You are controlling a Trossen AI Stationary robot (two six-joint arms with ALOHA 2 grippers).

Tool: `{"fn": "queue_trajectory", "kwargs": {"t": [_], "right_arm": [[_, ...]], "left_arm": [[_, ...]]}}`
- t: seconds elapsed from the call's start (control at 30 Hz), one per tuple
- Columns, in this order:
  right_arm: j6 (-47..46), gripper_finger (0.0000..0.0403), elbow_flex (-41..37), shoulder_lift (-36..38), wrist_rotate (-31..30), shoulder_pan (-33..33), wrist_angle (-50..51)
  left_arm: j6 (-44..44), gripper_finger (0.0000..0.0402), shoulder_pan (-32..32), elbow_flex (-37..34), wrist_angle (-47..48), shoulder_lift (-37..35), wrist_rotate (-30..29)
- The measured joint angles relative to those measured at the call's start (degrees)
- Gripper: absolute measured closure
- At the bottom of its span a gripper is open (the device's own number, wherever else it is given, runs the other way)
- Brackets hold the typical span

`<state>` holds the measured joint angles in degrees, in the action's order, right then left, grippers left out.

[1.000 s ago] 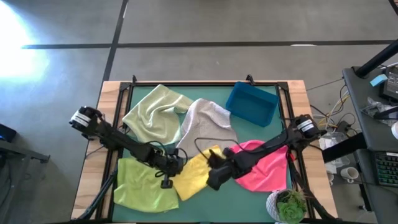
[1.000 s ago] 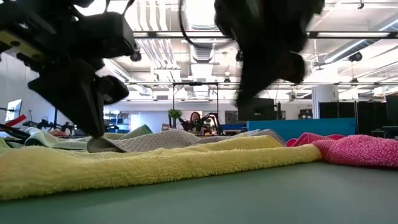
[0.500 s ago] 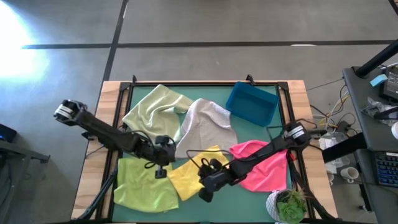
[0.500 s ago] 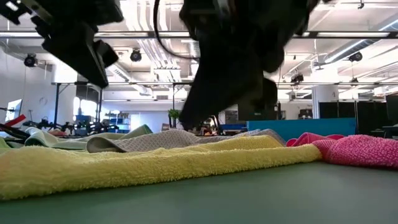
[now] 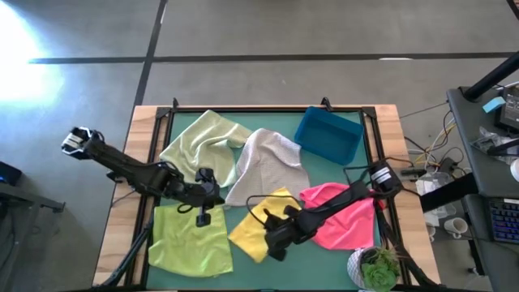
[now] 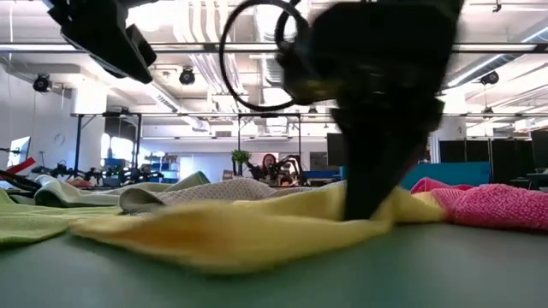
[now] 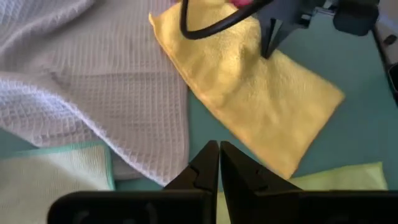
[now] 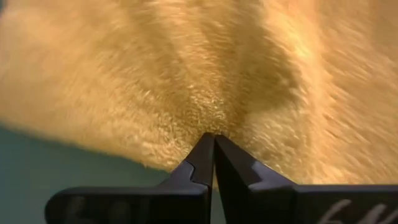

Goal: Fold microfiber towels
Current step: Fold the yellow microfiber cloth

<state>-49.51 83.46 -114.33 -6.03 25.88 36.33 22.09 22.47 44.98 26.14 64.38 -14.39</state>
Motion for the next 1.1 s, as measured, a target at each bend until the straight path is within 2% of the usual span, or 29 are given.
{"fn": "queue_trajectory", "kwargs": {"t": [0.07, 0.2, 0.3, 0.4, 0.53, 0.63, 1.1], "right_arm": [[0.4, 0.0394, 0.1, 0.7, 1.3, 0.4, 3.9], [2.5, 0.0394, 0.3, 1.8, 5.5, 2.0, 4.4], [3.1, 0.0394, 1.5, 3.1, 5.2, 3.3, 4.0], [3.0, 0.0394, 1.7, 5.3, 1.4, 4.0, 4.1], [0.6, 0.0394, 1.5, 7.6, -8.6, 3.7, 7.2], [-2.1, 0.0394, 1.3, 8.1, -11.6, 1.9, 11.1], [-3.6, 0.0394, -5.3, 7.6, -5.5, -6.8, 12.7]], "left_arm": [[0.0, 0.0400, 0.0, -0.4, 0.8, 0.2, -0.2], [-0.2, 0.0400, 0.0, -0.4, 0.8, 1.6, -0.3], [-0.4, 0.0400, 0.0, -0.4, 1.1, 2.6, -0.7], [-0.5, 0.0400, 0.0, -0.4, 0.9, 3.4, -0.7], [-0.5, 0.0400, 0.0, -0.4, 1.1, 4.3, -0.7], [-0.5, 0.0400, 0.0, -0.3, 1.3, 4.7, -0.7], [-0.3, 0.0400, 0.0, -0.2, 1.4, 4.6, -0.7]]}}
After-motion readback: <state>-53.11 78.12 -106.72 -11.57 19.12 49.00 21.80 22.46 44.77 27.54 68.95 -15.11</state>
